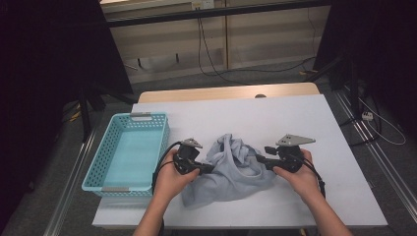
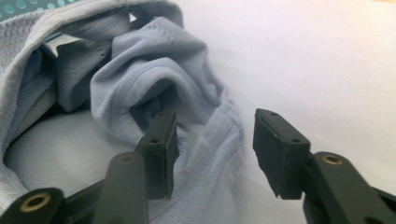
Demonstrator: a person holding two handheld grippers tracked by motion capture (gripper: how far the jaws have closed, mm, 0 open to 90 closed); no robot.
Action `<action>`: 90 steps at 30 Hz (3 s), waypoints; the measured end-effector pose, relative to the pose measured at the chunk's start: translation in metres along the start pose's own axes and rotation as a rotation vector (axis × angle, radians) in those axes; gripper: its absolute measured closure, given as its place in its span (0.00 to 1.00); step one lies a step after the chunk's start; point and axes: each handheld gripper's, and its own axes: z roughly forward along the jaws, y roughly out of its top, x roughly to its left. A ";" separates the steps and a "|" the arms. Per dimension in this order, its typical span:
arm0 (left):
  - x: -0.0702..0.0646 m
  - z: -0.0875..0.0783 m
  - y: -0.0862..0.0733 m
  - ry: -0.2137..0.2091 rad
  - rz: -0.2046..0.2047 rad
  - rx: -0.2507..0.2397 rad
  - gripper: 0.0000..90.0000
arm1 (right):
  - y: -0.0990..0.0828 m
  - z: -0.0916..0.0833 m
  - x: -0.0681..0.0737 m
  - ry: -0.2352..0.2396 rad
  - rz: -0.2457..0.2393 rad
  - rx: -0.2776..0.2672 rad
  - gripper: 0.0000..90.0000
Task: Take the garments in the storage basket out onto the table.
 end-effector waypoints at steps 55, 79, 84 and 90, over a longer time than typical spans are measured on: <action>0.003 0.006 0.000 0.040 -0.020 -0.020 0.78 | -0.002 0.028 -0.001 -0.006 -0.071 0.106 0.96; 0.027 -0.005 0.027 0.126 -0.054 -0.100 0.27 | -0.009 0.007 0.005 0.012 -0.041 0.071 0.96; 0.034 0.000 0.037 0.128 -0.061 -0.113 0.26 | -0.009 0.007 0.005 0.013 -0.030 0.064 0.96; 0.040 0.004 0.049 0.138 -0.073 -0.123 0.25 | -0.011 0.009 0.007 0.017 -0.037 0.076 0.96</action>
